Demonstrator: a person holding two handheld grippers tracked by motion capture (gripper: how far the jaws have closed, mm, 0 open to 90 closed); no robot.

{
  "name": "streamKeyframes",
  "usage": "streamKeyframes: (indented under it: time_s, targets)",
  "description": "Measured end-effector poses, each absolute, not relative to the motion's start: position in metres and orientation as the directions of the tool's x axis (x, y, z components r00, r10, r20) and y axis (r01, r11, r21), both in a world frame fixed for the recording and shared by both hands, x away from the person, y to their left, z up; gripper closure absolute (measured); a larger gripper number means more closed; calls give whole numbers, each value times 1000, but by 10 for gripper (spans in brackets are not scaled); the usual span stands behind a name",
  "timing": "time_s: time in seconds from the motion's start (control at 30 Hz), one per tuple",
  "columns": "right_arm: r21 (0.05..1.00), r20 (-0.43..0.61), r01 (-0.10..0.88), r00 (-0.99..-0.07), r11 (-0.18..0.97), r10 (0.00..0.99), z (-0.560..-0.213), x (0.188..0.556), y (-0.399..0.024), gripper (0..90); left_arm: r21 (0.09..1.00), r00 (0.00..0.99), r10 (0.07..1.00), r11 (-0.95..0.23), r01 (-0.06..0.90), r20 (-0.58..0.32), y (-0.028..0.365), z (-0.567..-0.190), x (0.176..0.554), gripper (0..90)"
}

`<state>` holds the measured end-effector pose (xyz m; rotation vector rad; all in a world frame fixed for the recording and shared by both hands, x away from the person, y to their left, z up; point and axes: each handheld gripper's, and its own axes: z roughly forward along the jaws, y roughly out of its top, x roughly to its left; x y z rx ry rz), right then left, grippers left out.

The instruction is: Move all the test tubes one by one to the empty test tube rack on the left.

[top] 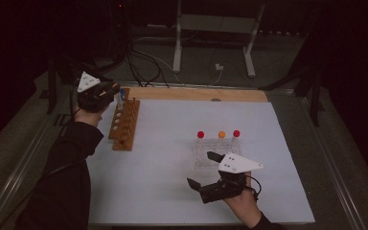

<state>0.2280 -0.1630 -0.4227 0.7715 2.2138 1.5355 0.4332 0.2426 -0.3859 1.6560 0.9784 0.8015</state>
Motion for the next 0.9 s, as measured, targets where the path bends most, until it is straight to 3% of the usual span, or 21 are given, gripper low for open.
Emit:
streamKeyframes:
  time_s: [0.37,0.9]
  targets:
    - [932,32,242,-797,269,603,-424,228,-165,0,960,396,918,-114,257,2,249,-416,448,720]
    - [933,34,242,-797,267,603,-424,228,-166,0,914,381,924,-182,363,33,240,-443,451,719]
